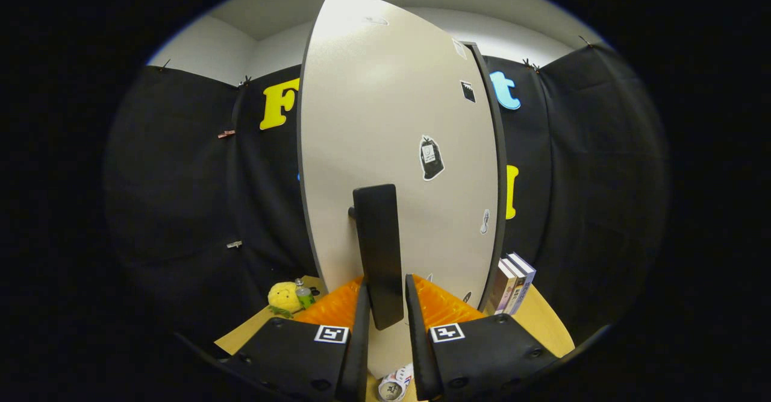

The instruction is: Open the shoe cabinet door, grab the shoes and put them into the shoe cabinet, then close the shoe cabinet door.

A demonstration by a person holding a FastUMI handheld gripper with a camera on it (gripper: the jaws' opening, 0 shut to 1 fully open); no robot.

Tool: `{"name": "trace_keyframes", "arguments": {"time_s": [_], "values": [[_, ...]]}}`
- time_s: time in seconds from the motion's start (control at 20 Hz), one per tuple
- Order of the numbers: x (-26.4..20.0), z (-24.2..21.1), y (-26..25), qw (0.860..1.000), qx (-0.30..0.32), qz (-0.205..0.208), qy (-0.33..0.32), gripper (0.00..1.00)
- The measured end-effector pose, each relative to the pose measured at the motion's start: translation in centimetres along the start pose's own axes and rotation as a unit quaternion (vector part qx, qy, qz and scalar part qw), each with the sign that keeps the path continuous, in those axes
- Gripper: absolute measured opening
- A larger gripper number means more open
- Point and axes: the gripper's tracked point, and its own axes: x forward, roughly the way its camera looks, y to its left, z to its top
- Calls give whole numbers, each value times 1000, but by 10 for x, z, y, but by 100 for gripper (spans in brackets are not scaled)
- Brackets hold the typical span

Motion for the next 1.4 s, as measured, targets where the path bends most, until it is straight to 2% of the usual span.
{"name": "trace_keyframes", "arguments": {"time_s": [0.7, 1.0, 1.4], "values": [[-46, 2, -51, 1000, 15, -25, 6, 34], [-76, 4, -85, 998, 32, -60, 6, 34], [-140, 30, -127, 992, 2, -123, -40, 29]]}}
